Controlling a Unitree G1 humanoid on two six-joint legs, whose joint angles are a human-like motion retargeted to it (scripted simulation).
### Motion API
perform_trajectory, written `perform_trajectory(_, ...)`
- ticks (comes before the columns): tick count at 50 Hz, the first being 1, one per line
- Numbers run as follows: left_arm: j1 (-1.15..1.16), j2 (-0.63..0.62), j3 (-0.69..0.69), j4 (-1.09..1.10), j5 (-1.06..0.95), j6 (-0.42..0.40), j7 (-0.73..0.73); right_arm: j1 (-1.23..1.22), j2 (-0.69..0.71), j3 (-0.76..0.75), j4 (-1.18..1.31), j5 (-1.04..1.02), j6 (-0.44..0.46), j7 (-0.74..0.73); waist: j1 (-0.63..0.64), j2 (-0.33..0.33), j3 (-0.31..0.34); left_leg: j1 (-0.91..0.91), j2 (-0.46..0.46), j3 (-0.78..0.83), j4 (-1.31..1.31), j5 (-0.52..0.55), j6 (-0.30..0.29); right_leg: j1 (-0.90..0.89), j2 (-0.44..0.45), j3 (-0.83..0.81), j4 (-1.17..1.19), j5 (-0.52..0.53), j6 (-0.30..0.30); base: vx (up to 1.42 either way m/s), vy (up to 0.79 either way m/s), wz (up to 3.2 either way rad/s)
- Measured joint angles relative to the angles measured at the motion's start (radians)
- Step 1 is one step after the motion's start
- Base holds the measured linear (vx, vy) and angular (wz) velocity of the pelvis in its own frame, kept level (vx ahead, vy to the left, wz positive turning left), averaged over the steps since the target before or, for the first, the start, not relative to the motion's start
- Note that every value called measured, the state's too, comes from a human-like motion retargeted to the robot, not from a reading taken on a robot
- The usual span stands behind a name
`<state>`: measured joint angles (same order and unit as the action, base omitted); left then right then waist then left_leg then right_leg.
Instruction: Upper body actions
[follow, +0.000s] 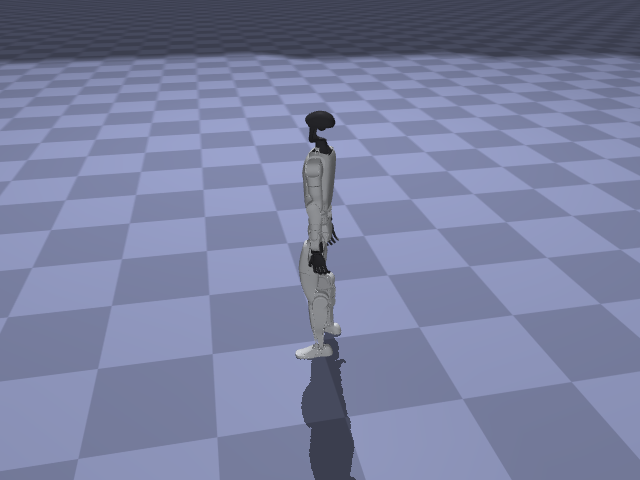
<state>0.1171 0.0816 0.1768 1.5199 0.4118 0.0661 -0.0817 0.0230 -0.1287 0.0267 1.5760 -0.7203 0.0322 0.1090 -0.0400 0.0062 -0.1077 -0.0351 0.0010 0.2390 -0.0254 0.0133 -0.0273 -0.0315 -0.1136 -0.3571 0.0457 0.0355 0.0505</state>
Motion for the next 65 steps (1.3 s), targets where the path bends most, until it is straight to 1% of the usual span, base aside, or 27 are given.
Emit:
perform_trajectory(7, -0.015, -0.014, -0.002, 0.041, -0.011, 0.012, -0.013, -0.005, 0.014, -0.026, -0.002, 0.079, -0.019, 0.019, 0.007, -0.004, -0.011, 0.001, -0.005, -0.008, -0.001, 0.0, 0.001, 0.005, -0.003, -0.007, -0.001, -0.003, 0.001, 0.0, 0.0, 0.0)
perform_trajectory(20, -0.025, -0.005, -0.017, 0.038, 0.029, 0.007, -0.036, 0.012, 0.011, 0.005, 0.022, 0.026, -0.017, 0.026, 0.024, -0.008, -0.024, 0.007, -0.01, -0.018, -0.002, -0.001, 0.002, 0.02, -0.004, -0.017, -0.004, -0.01, 0.003, 0.0, 0.0, 0.0)
perform_trajectory(29, -0.026, 0.006, -0.001, 0.049, -0.006, 0.015, -0.04, 0.022, 0.0, -0.001, 0.031, 0.04, -0.013, 0.022, 0.023, -0.007, -0.035, 0.006, -0.011, -0.018, -0.002, -0.002, 0.001, 0.02, -0.004, -0.017, -0.004, -0.012, 0.004, 0.0, 0.0, 0.0)
perform_trajectory(65, -0.024, 0.01, 0.003, 0.053, -0.005, 0.017, -0.051, 0.022, 0.003, 0.002, 0.024, 0.049, -0.017, 0.014, 0.017, -0.017, -0.039, 0.005, -0.008, -0.021, -0.002, -0.003, 0.002, 0.018, -0.002, -0.018, -0.002, -0.013, 0.004, 0.0, 0.0, 0.0)
